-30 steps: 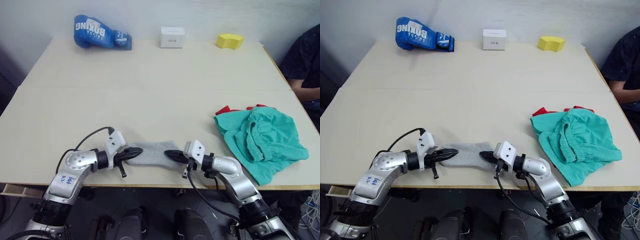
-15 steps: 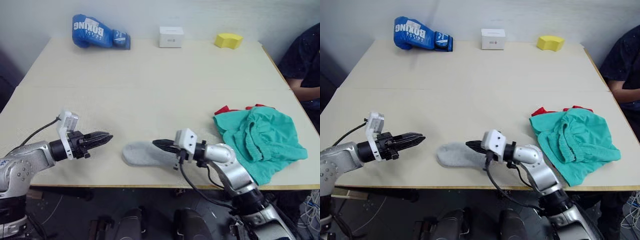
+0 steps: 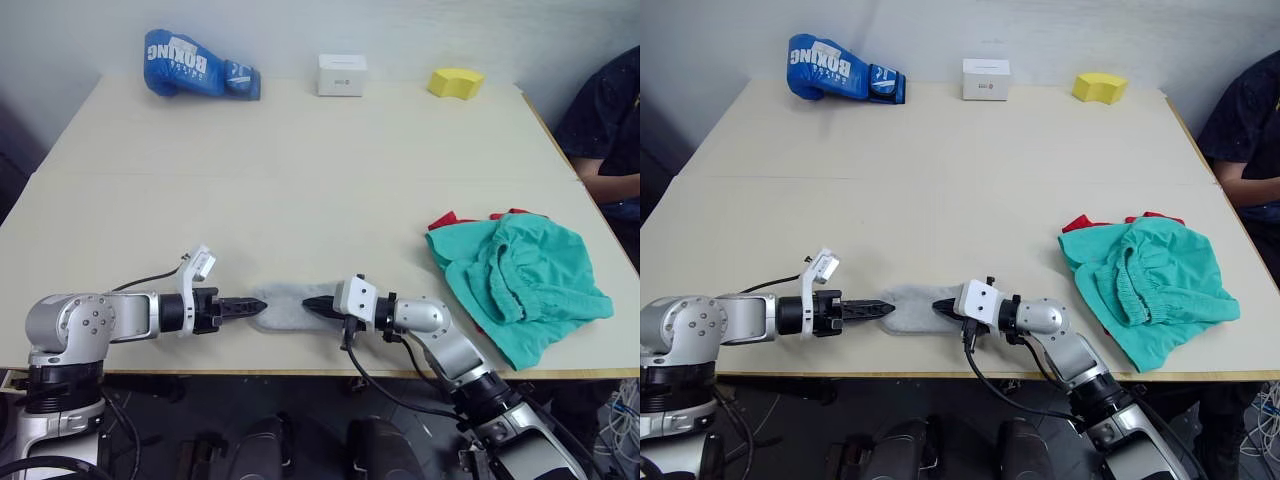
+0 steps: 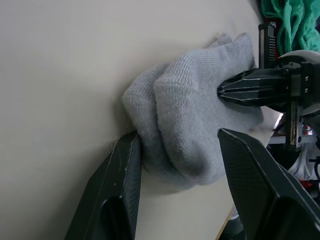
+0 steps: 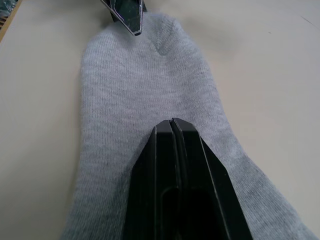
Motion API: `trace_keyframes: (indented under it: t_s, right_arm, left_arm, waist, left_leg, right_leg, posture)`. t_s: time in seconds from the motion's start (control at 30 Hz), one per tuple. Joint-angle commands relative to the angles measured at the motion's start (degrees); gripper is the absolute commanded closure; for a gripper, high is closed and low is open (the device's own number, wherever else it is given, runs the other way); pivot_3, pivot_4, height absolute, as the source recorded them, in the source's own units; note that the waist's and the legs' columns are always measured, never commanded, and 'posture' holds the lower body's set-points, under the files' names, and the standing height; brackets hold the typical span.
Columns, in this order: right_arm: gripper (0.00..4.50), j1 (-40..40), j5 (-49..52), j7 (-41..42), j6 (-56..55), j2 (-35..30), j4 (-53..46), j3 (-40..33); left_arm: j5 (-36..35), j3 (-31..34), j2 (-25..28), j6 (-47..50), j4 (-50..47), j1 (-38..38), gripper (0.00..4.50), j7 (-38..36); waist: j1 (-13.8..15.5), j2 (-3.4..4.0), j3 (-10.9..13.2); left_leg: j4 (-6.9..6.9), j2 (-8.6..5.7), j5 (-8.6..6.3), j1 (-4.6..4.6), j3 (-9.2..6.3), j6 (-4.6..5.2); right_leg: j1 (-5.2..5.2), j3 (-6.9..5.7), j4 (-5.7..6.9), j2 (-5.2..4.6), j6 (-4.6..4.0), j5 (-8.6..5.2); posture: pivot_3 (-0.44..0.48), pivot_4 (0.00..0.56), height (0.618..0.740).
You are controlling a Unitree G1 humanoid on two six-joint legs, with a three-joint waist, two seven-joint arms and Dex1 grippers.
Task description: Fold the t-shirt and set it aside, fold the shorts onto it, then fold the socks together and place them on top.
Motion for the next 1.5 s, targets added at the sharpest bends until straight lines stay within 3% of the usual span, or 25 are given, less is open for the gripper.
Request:
trace_keyframes:
  t_s: [0.03, 0.23, 0.4, 0.63, 0.97, 1.17, 1.43, 1.5]
  right_arm:
    - [4.5, 2.03, -1.25, -0.35, 1.88, 0.26, 0.25, 0.97]
    - [4.5, 3.57, -1.53, -0.16, 2.64, -0.6, -1.31, 1.16]
    - [4.5, 3.9, -1.71, -0.17, 3.67, -0.85, -1.8, 1.04]
    - [4.5, 4.34, -2.73, -0.61, 4.89, -1.52, -2.08, 0.96]
    - [4.5, 6.59, -2.81, -1.69, 8.09, -3.64, -7.18, 0.1]
    - [4.5, 9.49, -1.72, -3.26, 12.63, -4.99, -14.24, -2.14]
    - [4.5, 18.59, 5.42, -1.49, 19.99, -13.64, -27.6, -12.77]
    - [4.5, 20.95, 8.0, 0.43, 20.23, -16.7, -29.1, -16.03]
  left_arm:
    - [0.36, 1.92, -1.48, 0.71, -1.67, -1.25, 2.59, 2.11]
    - [-0.47, 3.11, -0.43, 1.34, -3.0, -4.19, 4.47, 1.94]
    - [-2.0, -0.19, 1.1, 3.34, -5.0, -10.31, 4.47, -0.45]
    - [-2.41, -11.61, 0.26, 1.72, -6.23, -18.79, 4.47, -7.55]
    - [10.06, -28.19, -5.86, -18.06, -0.16, -18.25, 4.47, -13.71]
    - [15.83, -31.34, -7.77, -32.49, 0.46, -13.19, 2.65, -20.23]
    - [21.76, -31.75, -7.58, -45.24, 1.31, -10.38, 0.02, -25.68]
    - [22.44, -30.62, -7.25, -49.83, 0.85, -9.28, 0.02, -27.69]
  waist:
    - [-0.02, -0.06, -0.03]
    - [-0.02, -0.07, -0.04]
    - [0.07, -0.08, -0.05]
    - [0.03, -0.08, -0.05]
    - [0.2, -0.1, -0.06]
    - [0.41, -0.1, -0.06]
    - [1.75, -0.09, -0.06]
    - [1.85, -0.09, -0.05]
  left_leg:
    - [0.0, 0.0, 0.0, 0.0, -0.01, -0.01]
    - [-0.01, 0.02, -0.03, 0.0, -0.01, -0.05]
    - [0.0, 0.01, -0.17, -0.01, -0.02, -0.29]
    - [-0.01, 0.01, -0.1, 0.0, 0.01, -0.24]
    - [0.03, -0.03, 0.02, -0.01, 0.03, -0.05]
    - [0.05, -0.01, 0.02, -0.03, 0.04, -0.03]
    - [0.16, -0.02, -0.08, -0.12, 0.04, 0.12]
    - [0.17, -0.03, -0.11, -0.12, 0.04, 0.16]
  right_leg:
    - [0.0, 0.0, 0.0, 0.0, 0.0, 0.0]
    - [-0.02, -0.01, -0.01, 0.02, 0.0, 0.0]
    - [-0.01, -0.02, -0.02, 0.02, 0.0, 0.0]
    - [-0.02, 0.0, -0.02, 0.07, -0.01, 0.0]
    - [0.01, 0.03, -0.06, 0.04, -0.01, 0.0]
    - [0.01, 0.03, -0.09, 0.02, -0.01, -0.01]
    - [0.04, 0.01, -0.21, -0.07, -0.01, 0.0]
    - [0.06, 0.0, -0.26, -0.1, 0.0, 0.0]
  posture:
    - [0.0, 0.15, 0.74]
    - [0.0, 0.15, 0.74]
    - [0.0, 0.15, 0.74]
    - [0.0, 0.15, 0.74]
    - [0.0, 0.15, 0.74]
    - [0.0, 0.15, 0.74]
    - [0.0, 0.15, 0.74]
    - [0.0, 0.15, 0.74]
